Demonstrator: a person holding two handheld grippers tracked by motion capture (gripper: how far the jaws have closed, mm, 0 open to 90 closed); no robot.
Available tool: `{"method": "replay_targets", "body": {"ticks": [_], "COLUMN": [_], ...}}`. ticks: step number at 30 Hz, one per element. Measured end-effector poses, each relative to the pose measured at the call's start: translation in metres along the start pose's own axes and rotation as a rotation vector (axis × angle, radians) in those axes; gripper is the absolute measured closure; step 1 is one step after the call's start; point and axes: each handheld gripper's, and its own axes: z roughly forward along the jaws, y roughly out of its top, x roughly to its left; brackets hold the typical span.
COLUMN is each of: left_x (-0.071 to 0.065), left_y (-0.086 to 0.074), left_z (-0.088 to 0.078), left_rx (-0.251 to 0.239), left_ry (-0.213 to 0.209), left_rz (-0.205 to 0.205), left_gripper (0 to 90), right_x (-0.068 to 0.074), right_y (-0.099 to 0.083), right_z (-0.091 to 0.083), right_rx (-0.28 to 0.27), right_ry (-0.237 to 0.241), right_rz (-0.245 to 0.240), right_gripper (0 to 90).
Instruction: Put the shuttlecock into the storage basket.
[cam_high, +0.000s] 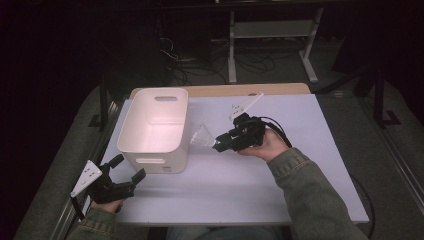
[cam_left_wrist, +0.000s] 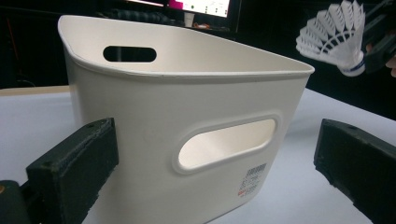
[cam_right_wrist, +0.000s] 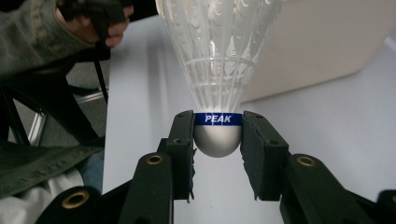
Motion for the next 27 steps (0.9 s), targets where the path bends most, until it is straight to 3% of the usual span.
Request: {"method": "replay_targets", "body": {"ticks": [13,27], "left_x": [-0.001,-0.001], "left_y": [0.000,0.000], "left_z": [0.000,0.000], "left_rx": [0.006,0.007], "left_ry": [-0.006,-0.007], "left_rz": [0.005,0.005], "left_gripper": [0.0,0.0], "right_x": [0.007,0.012], "right_y": [0.022,0.045], "right_z": [-0.011,-0.011], "right_rx": [-0.019,-0.045], "right_ry": [-0.037,-0.058], "right_rz": [-0.021,-0.028], "right_gripper": [64.1,64.1]}}
